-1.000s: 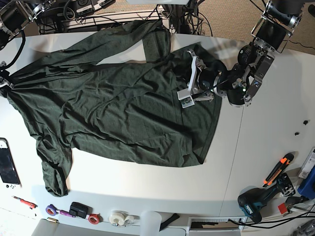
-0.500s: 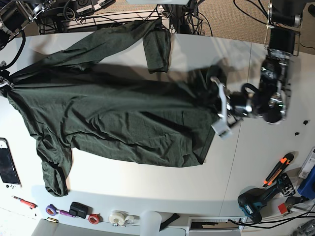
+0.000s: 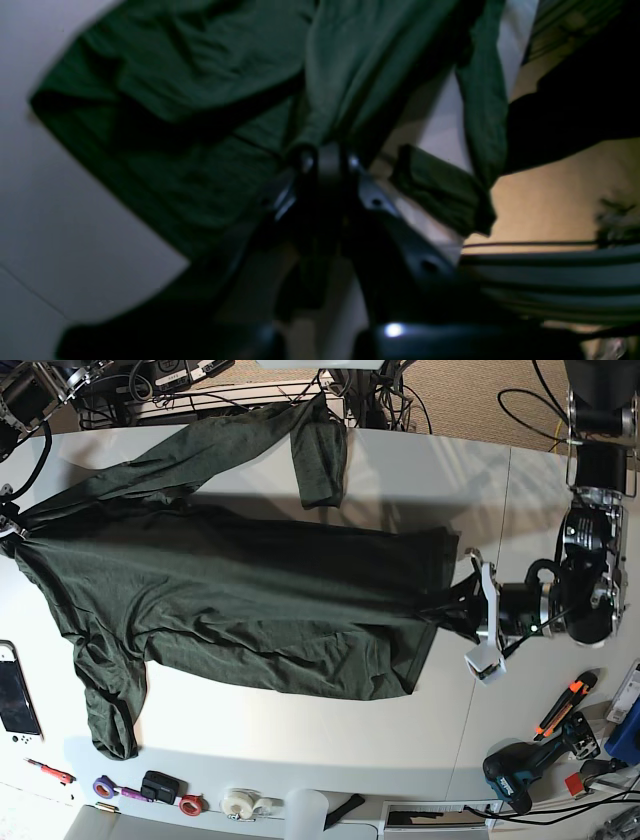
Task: Layout the t-shirt on the table in an organized manner, then fold the t-shirt properly
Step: 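Drag the held side edge with the left gripper toward the hem, then move the left gripper with the held edge back toward the collar, then lift the shirt with both grippers and swing it up over the table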
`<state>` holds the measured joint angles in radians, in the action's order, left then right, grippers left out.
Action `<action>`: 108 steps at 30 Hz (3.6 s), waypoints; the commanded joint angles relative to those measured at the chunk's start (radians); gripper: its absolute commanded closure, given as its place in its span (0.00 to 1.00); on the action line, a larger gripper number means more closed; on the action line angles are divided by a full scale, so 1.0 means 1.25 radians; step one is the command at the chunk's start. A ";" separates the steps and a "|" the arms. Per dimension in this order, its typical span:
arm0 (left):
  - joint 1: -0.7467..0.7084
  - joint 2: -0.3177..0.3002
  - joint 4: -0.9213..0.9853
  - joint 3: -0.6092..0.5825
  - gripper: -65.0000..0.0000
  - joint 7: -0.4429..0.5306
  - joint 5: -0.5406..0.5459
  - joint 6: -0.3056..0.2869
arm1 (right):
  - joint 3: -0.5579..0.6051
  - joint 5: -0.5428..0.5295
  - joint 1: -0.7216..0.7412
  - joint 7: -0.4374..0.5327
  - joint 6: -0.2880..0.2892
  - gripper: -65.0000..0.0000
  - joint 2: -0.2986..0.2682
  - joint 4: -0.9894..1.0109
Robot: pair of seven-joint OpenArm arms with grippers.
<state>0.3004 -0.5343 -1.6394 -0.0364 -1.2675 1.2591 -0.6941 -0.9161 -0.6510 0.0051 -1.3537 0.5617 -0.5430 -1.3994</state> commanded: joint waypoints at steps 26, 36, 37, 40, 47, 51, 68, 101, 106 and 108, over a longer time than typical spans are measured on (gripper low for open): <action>-0.017 -0.026 -0.011 0.005 0.54 0.103 -0.264 0.051 | -0.006 -0.005 0.009 0.016 -0.001 1.00 -0.024 -0.010; -0.212 -0.040 -0.011 0.005 0.58 0.190 -0.299 -0.003 | -0.006 -0.005 0.009 0.016 -0.001 1.00 -0.024 -0.010; -0.220 -0.038 -0.011 0.005 0.58 0.220 -0.331 -0.003 | -0.006 -0.005 0.009 0.016 -0.001 1.00 -0.024 -0.010; -0.227 -0.036 -0.011 0.005 0.58 0.255 -0.369 -0.003 | -0.006 -0.005 0.009 0.016 -0.001 1.00 -0.024 -0.010; -0.227 0.002 -0.011 0.005 0.58 0.291 -0.426 0.016 | -0.006 -0.005 0.009 0.016 -0.001 1.00 -0.024 -0.010; -0.227 0.040 -0.011 0.005 0.58 0.302 -0.464 0.020 | -0.006 -0.005 0.009 0.016 -0.001 1.00 -0.024 -0.010; -0.227 0.060 0.037 0.005 0.60 0.321 -0.532 0.055 | -0.006 -0.005 0.009 0.015 0.000 1.00 -0.024 -0.010; -0.175 -0.112 0.028 0.126 1.00 0.092 -0.041 -0.003 | -0.006 -0.138 -0.092 -0.034 0.020 1.00 0.098 -0.010; -0.166 -0.094 0.029 0.126 1.00 0.221 -0.129 -0.003 | 0.011 -0.197 -0.073 -0.034 0.020 1.00 0.131 -0.010; -0.135 -0.075 0.029 0.126 1.00 0.274 -0.199 -0.003 | 0.049 -0.197 -0.040 -0.034 0.020 1.00 0.129 -0.010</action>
<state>0.1043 -0.6136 -1.5856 0.1127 -0.9619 0.9768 -0.6937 -0.8516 -0.8619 -0.0631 -1.4147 0.5804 -0.3550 -1.3968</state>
